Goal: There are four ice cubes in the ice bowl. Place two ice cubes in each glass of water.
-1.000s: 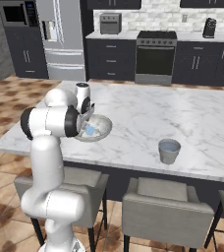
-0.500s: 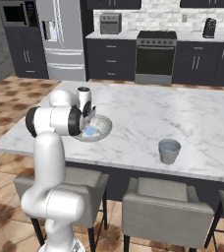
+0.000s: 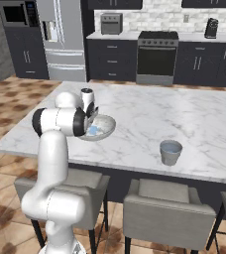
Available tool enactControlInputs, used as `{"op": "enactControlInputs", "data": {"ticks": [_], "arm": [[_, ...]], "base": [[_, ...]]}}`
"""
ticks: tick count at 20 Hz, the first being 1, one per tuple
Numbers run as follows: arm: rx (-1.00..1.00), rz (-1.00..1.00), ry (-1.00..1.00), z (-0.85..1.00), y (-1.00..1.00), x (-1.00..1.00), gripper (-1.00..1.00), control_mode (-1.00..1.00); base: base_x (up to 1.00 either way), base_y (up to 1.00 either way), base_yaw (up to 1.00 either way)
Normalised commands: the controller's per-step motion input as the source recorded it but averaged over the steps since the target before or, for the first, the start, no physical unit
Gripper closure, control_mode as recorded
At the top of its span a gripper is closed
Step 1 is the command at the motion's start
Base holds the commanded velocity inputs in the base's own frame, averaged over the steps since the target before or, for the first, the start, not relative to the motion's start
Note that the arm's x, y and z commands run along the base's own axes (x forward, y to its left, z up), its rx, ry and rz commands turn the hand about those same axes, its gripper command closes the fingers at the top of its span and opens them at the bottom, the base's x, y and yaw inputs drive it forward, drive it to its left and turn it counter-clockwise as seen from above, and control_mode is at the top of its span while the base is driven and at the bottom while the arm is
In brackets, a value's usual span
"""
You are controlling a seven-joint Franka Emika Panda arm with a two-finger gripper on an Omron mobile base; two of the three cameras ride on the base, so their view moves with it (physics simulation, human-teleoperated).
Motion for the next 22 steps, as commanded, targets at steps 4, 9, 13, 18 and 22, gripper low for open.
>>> {"op": "enactControlInputs", "data": {"ticks": [4,9,13,18,22], "arm": [[0.00,0.00,0.00,-0.14,0.10,0.11,-1.00,-1.00],[-0.02,0.00,0.00,-0.18,0.11,0.00,-1.00,-1.00],[0.00,0.00,0.00,-0.22,0.00,0.00,-1.00,-1.00],[0.00,0.00,-0.02,-0.17,-0.05,0.00,-1.00,-1.00],[0.00,0.00,-0.01,-0.15,-0.10,0.00,1.00,-1.00]], "base": [[0.00,0.00,0.00],[0.00,0.00,0.00],[0.00,0.00,0.00],[0.00,0.00,0.00],[0.00,0.00,0.00]]}}
